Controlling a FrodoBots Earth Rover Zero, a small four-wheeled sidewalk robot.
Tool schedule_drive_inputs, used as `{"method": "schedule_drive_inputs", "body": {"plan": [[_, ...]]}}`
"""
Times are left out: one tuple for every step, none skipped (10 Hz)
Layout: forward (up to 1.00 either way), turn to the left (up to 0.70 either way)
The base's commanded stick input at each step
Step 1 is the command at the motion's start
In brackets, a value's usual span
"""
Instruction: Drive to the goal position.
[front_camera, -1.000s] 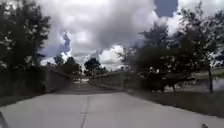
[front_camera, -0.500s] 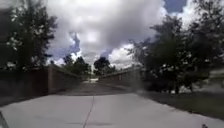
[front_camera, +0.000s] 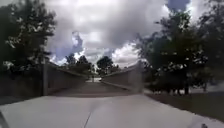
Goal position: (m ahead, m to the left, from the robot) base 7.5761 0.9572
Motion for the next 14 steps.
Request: {"method": "schedule_drive_inputs", "body": {"plan": [[0.85, 0.00], [0.85, 0.00], [0.85, 0.00], [0.85, 0.00], [0.85, 0.00], [0.85, 0.24], [0.85, 0.33], [0.85, 0.09], [0.85, 0.00], [0.85, 0.00], [0.85, 0.00], [0.85, 0.00], [0.85, 0.00], [0.85, 0.00]]}}
